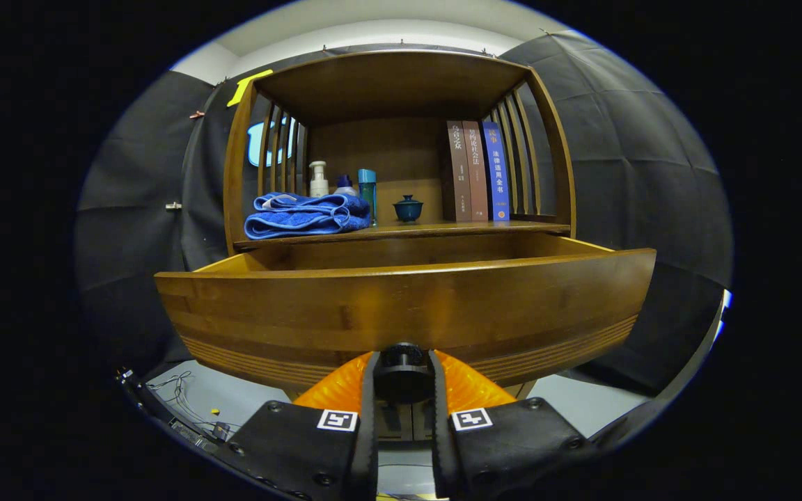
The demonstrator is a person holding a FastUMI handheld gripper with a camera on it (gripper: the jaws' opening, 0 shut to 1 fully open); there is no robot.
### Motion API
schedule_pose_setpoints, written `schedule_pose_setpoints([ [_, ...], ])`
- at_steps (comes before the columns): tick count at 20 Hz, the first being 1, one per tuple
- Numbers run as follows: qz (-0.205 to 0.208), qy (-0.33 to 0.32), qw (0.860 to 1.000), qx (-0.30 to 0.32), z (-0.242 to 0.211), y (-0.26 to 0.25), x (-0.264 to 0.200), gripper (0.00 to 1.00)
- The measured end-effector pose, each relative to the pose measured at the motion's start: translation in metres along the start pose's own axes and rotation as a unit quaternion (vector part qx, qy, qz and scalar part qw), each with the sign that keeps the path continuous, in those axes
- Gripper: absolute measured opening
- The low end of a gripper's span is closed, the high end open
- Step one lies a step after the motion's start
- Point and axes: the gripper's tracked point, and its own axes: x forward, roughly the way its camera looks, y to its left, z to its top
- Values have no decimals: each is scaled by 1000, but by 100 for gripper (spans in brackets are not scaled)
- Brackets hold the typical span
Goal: Pull open the drawer, take out the items inside it, and place them on the countertop above the cabinet.
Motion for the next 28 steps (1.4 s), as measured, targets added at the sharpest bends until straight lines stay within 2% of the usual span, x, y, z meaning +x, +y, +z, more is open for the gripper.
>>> schedule_pose_setpoints([
  [9,-6,3,1000,14,-5,0,-7,35],
  [11,-14,14,1000,18,-6,-1,-8,41],
  [15,-9,7,1000,21,5,5,-30,100],
  [20,-31,27,999,4,35,-1,-55,99],
  [24,-81,71,994,7,65,-18,-68,99],
  [28,-109,120,986,29,95,-22,-63,99],
])
